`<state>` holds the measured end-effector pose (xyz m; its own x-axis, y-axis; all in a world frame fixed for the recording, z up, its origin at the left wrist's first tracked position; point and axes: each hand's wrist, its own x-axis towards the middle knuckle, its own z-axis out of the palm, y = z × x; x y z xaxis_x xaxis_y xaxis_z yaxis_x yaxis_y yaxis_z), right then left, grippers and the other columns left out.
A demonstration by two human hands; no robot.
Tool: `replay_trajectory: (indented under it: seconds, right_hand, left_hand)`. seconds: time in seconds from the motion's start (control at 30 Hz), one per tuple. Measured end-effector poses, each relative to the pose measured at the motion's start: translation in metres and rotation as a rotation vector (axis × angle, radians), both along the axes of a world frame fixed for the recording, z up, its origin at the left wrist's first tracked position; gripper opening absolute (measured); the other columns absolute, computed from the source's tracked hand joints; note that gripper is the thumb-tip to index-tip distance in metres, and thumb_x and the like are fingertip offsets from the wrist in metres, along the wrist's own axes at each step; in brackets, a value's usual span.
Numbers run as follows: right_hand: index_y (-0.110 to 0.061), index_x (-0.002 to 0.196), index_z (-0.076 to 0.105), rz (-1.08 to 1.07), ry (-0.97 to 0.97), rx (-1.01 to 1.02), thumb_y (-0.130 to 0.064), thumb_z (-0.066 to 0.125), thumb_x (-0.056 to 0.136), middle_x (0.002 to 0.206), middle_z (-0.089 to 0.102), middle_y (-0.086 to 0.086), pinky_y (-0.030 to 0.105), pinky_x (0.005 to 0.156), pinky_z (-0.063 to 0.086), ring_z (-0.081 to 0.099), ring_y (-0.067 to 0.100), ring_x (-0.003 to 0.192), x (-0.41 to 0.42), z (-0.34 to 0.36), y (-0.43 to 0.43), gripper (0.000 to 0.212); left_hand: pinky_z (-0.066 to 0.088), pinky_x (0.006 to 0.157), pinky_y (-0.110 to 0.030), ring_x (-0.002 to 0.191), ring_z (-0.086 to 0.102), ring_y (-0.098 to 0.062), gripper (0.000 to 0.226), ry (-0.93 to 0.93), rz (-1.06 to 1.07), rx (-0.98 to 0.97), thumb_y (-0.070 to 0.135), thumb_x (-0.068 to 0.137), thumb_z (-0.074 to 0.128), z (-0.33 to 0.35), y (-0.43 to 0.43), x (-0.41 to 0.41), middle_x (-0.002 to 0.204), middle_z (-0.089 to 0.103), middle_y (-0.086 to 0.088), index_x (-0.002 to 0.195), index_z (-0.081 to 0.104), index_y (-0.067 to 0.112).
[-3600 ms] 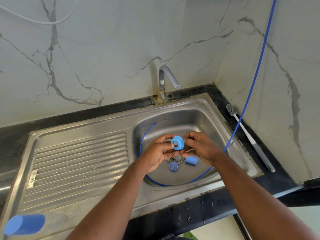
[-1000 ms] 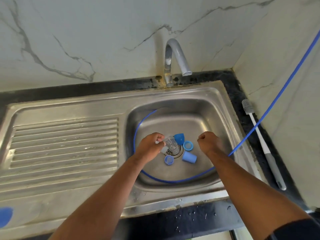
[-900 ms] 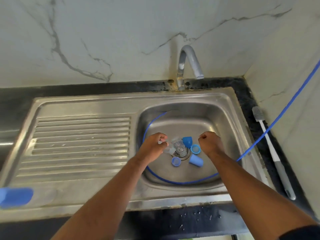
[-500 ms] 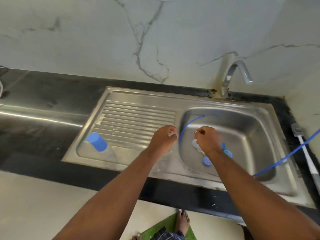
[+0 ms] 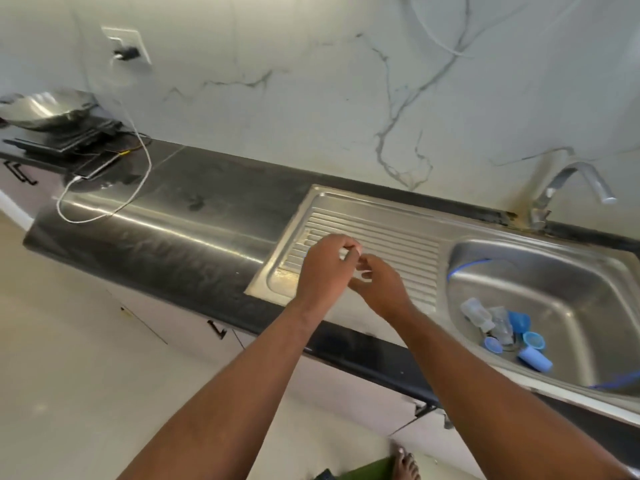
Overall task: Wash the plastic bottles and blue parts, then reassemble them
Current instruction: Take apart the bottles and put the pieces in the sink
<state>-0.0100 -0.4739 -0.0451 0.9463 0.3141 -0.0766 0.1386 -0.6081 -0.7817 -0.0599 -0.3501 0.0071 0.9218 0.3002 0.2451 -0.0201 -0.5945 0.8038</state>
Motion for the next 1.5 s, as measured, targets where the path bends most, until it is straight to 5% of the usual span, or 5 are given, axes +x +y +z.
replay_trajectory:
  seconds: [0.27, 0.43, 0.87, 1.03, 1.5]
  right_hand:
    - [-0.017, 0.131, 0.057, 0.172, -0.105, -0.112, -0.025, 0.073, 0.087, 0.129, 0.064, 0.002, 0.029, 0.095, 0.043, 0.060, 0.022, 0.116, 0.008, 0.015, 0.066, 0.047]
    - [-0.024, 0.113, 0.062, 0.080, -0.093, -0.064, -0.032, 0.075, 0.084, 0.100, 0.064, -0.010, 0.023, 0.075, 0.046, 0.063, 0.015, 0.094, 0.020, 0.016, 0.045, 0.033]
    - [-0.012, 0.093, 0.063, -0.328, -0.028, -0.011, -0.028, 0.060, 0.096, 0.082, 0.064, 0.000, 0.030, 0.068, 0.051, 0.064, 0.023, 0.081, 0.079, 0.051, -0.194, 0.017]
    - [-0.018, 0.080, 0.062, -0.427, 0.077, -0.431, -0.080, 0.022, 0.089, 0.075, 0.065, 0.006, 0.039, 0.071, 0.051, 0.062, 0.028, 0.073, 0.104, 0.050, -0.274, 0.075]
    - [-0.014, 0.075, 0.062, -0.127, -0.077, -0.017, -0.036, 0.064, 0.097, 0.067, 0.056, 0.006, 0.031, 0.060, 0.037, 0.045, 0.008, 0.061, 0.138, 0.022, -0.358, 0.032]
  left_hand:
    - [0.045, 0.096, -0.022, 0.120, 0.057, -0.013, 0.052, 0.102, 0.207, -0.098, -0.010, 0.089, 0.043, -0.026, 0.070, -0.018, 0.130, 0.061, 0.005, 0.128, 0.060, 0.021]
    - [0.041, 0.112, -0.033, 0.137, 0.047, -0.014, 0.072, 0.305, -0.038, -0.104, 0.026, 0.086, 0.078, -0.052, 0.059, 0.000, 0.151, 0.047, 0.006, 0.149, 0.042, 0.025]
    - [0.050, 0.071, -0.027, 0.081, 0.065, -0.004, 0.037, 0.232, -0.581, 0.062, 0.059, 0.086, 0.067, -0.044, -0.153, 0.115, 0.093, 0.071, 0.011, 0.106, 0.062, 0.029]
    - [0.051, 0.079, -0.038, 0.099, 0.067, -0.023, 0.044, 0.159, -0.773, 0.291, 0.045, 0.091, 0.062, -0.038, -0.248, 0.152, 0.110, 0.071, -0.003, 0.127, 0.060, 0.020]
    - [0.054, 0.061, -0.031, 0.063, 0.068, -0.015, 0.039, 0.705, -0.946, -0.128, 0.031, 0.076, 0.089, -0.034, -0.295, 0.211, 0.075, 0.072, -0.002, 0.105, 0.063, 0.024]
